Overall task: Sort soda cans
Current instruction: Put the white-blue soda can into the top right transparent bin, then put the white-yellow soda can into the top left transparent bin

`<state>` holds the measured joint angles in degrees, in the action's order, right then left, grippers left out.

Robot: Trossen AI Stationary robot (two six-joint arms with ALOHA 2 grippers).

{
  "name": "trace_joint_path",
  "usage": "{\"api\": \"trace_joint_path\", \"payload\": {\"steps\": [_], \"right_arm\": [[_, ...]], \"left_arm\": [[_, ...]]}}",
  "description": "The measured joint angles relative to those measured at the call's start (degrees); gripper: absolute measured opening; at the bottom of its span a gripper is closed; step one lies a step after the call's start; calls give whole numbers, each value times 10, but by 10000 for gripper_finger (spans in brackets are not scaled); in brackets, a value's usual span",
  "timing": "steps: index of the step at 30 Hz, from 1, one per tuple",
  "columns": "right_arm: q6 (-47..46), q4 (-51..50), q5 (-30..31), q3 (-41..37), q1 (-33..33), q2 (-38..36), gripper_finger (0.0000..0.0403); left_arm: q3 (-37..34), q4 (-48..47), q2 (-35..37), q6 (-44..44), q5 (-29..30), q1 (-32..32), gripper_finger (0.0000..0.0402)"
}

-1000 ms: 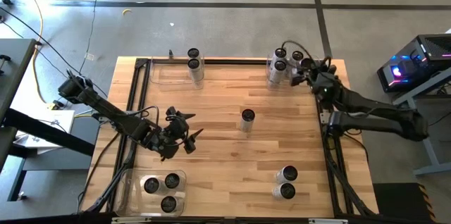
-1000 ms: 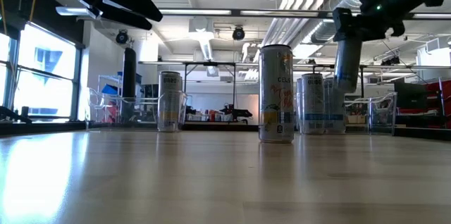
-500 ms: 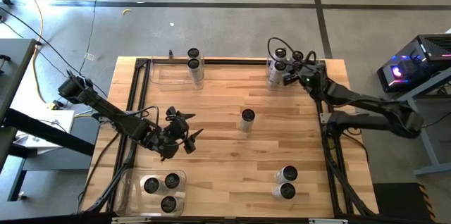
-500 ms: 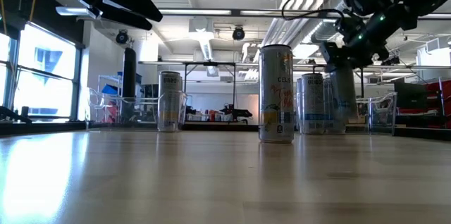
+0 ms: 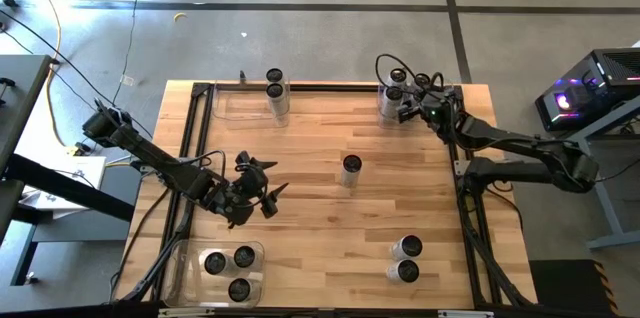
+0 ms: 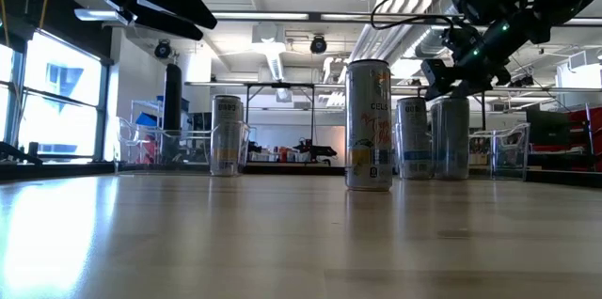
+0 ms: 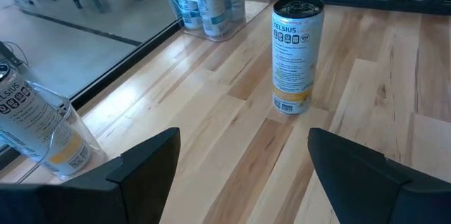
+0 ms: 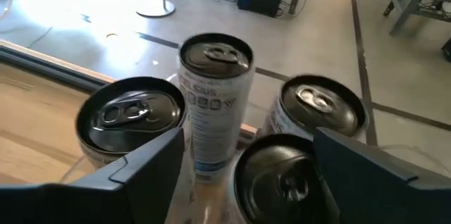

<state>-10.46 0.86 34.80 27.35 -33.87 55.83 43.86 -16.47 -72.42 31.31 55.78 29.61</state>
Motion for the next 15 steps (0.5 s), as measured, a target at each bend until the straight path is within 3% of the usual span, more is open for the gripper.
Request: {"api": "trace_joint_path", "payload": {"steps": [7, 15], "right_arm": [[0, 8, -1, 0, 1, -18, 316], [0, -2, -3, 0, 3, -99, 317]], "left_arm": [[0, 0, 0, 0, -2, 0, 305], [0, 0, 0, 2, -2, 0, 305]]}}
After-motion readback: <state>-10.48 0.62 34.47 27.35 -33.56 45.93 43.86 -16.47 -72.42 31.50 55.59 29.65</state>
